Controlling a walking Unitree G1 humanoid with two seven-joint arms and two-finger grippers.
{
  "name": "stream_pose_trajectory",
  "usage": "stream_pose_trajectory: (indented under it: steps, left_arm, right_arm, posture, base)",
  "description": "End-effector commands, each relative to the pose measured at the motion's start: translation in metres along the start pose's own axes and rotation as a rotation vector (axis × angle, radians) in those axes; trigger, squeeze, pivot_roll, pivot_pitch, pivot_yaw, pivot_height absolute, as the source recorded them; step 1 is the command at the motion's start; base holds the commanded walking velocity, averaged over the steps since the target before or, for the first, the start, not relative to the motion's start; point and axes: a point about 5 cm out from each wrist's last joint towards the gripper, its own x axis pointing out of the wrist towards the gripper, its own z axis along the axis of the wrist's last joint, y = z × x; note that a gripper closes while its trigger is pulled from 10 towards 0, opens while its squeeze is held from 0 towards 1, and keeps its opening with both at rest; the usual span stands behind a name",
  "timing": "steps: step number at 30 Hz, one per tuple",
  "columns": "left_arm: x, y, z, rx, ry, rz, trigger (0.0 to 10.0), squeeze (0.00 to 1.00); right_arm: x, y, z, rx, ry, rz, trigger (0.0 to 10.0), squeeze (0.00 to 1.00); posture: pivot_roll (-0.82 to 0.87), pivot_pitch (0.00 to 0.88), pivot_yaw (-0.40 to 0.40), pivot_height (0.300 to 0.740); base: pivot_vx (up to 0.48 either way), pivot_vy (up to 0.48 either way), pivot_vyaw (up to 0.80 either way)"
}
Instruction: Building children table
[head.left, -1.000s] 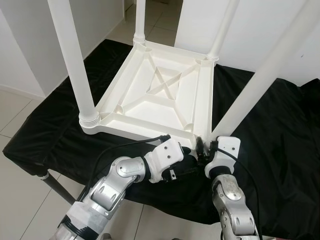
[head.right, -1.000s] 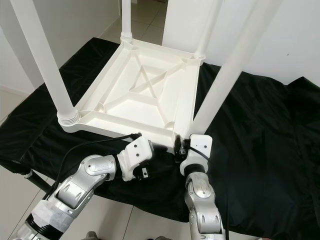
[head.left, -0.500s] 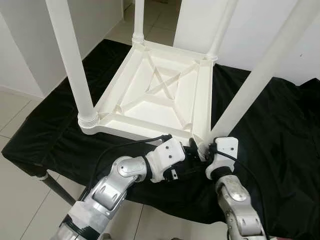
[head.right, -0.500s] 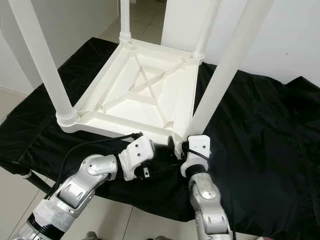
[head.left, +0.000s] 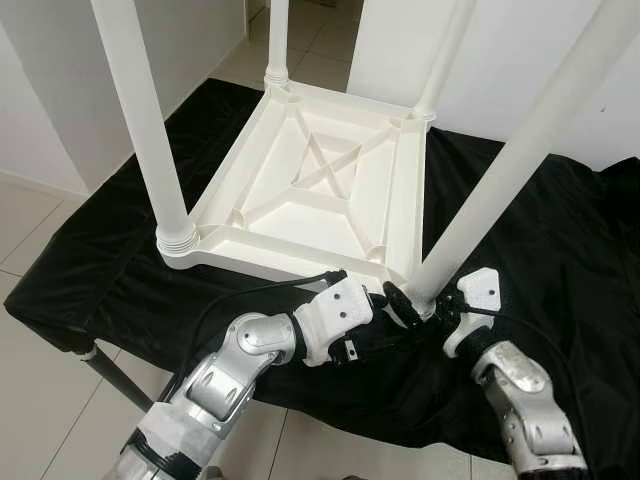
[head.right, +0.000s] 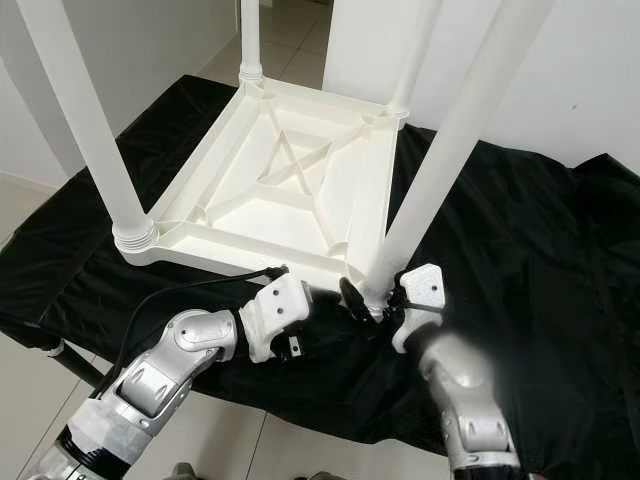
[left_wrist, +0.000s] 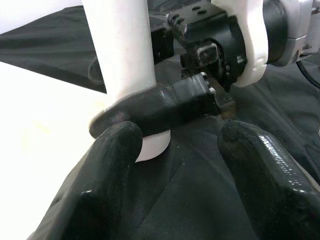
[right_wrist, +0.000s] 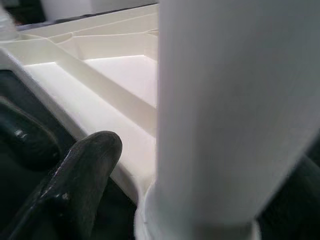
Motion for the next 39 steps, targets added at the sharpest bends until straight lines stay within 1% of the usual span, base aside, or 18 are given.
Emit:
stream_pose_trajectory:
  steps: [1,7,8,9,10,11,20,22,23,26,27,29,30,32,33,34,38,39]
  left_arm:
    - [0.002,0.0,0.0,-0.001,0.0,-0.008,10.0,0.0]
    - [0.002,0.0,0.0,0.003,0.003,-0.008,10.0,0.0]
    - [0.002,0.0,0.0,0.004,0.003,-0.009,10.0,0.0]
    - [0.002,0.0,0.0,0.004,0.002,-0.007,10.0,0.0]
    - [0.002,-0.001,0.001,0.003,0.002,-0.006,10.0,0.0]
    - [0.001,-0.001,0.001,0.002,0.001,-0.003,10.0,0.0]
    - [0.0,-0.002,0.0,-0.001,0.0,0.001,10.0,0.0]
    - [0.001,-0.002,0.001,0.001,0.0,0.001,10.0,0.0]
    - [0.001,-0.002,0.001,0.001,-0.001,0.0,10.0,0.0]
    - [0.001,-0.002,0.001,0.002,-0.002,-0.001,10.0,0.0]
    - [0.001,-0.002,0.001,0.002,-0.002,-0.002,10.0,0.0]
    - [0.001,-0.002,0.002,0.002,-0.002,-0.002,10.0,0.0]
    - [0.001,-0.001,0.001,0.002,-0.002,-0.001,10.0,0.0]
    - [0.001,-0.001,0.001,0.002,-0.002,-0.001,10.0,0.0]
    - [0.002,-0.001,0.001,0.001,-0.003,0.0,10.0,0.0]
    - [0.002,-0.001,0.001,0.0,-0.004,0.0,10.0,0.0]
    - [0.002,-0.002,0.001,0.0,-0.004,-0.003,10.0,0.0]
    - [0.002,-0.002,0.001,0.0,-0.004,-0.005,10.0,0.0]
  right_arm:
    - [0.0,0.0,-0.003,-0.002,0.018,0.046,10.0,0.0]
    - [0.007,-0.006,-0.006,-0.037,0.038,0.11,10.0,0.0]
    - [0.007,-0.006,-0.006,-0.038,0.042,0.118,8.1,0.0]
    - [0.008,-0.008,-0.007,-0.038,0.044,0.122,3.7,0.0]
    - [0.008,-0.009,-0.007,-0.037,0.044,0.123,3.7,0.0]
    - [0.007,-0.011,-0.008,-0.037,0.045,0.123,0.0,0.0]
    - [0.004,-0.011,-0.012,-0.023,0.052,0.137,0.0,0.0]
    - [0.002,-0.01,-0.013,0.019,0.043,0.123,0.0,0.0]
    - [0.002,-0.01,-0.014,0.039,0.039,0.112,2.5,0.0]
    - [0.002,-0.01,-0.014,0.057,0.034,0.106,2.5,0.0]
    - [0.002,-0.009,-0.014,0.049,0.036,0.108,7.5,0.0]
    - [0.002,-0.008,-0.014,0.042,0.037,0.11,7.5,0.0]
    - [0.002,-0.003,-0.015,0.03,0.032,0.073,10.0,0.0]
    - [0.003,-0.001,-0.015,0.03,0.03,0.056,10.0,0.0]
    - [0.003,0.003,-0.021,0.031,0.073,0.002,10.0,0.0]
    - [0.003,0.004,-0.023,0.028,0.089,-0.016,10.0,0.0]
    - [0.002,0.005,-0.027,0.028,0.108,-0.055,10.0,0.0]
    - [0.001,0.005,-0.028,0.034,0.112,-0.083,10.0,0.0]
  posture:
    - [0.02,0.097,-0.088,0.74]
    - [0.03,0.097,-0.092,0.74]
    - [0.03,0.097,-0.092,0.74]
    - [0.04,0.097,-0.095,0.74]
    - [0.04,0.097,-0.095,0.74]
    - [0.04,0.097,-0.097,0.74]
    - [0.04,0.096,-0.098,0.74]
    - [0.04,0.095,-0.097,0.74]
    - [0.04,0.097,-0.096,0.74]
    - [0.04,0.097,-0.096,0.74]
    - [0.04,0.098,-0.096,0.74]
    - [0.04,0.098,-0.096,0.74]
    - [0.04,0.1,-0.101,0.74]
    - [0.04,0.1,-0.101,0.74]
    - [0.03,0.102,-0.101,0.74]
    - [0.03,0.102,-0.101,0.74]
    - [0.03,0.103,-0.102,0.74]
    - [0.03,0.103,-0.102,0.74]
  base:
    - [0.0,0.0,0.0]
    - [0.0,0.0,0.0]
    - [0.0,0.0,0.0]
    - [0.0,0.0,0.0]
    - [0.0,0.0,0.0]
    - [0.0,0.0,0.0]
    - [0.0,0.0,0.0]
    - [0.0,0.0,0.0]
    - [0.0,0.0,0.0]
    - [0.0,0.0,0.0]
    - [0.0,0.0,0.0]
    - [0.0,0.0,0.0]
    - [0.0,0.0,0.0]
    - [0.0,0.0,0.0]
    - [0.0,0.0,0.0]
    - [0.0,0.0,0.0]
    - [0.0,0.0,0.0]
    - [0.0,0.0,0.0]
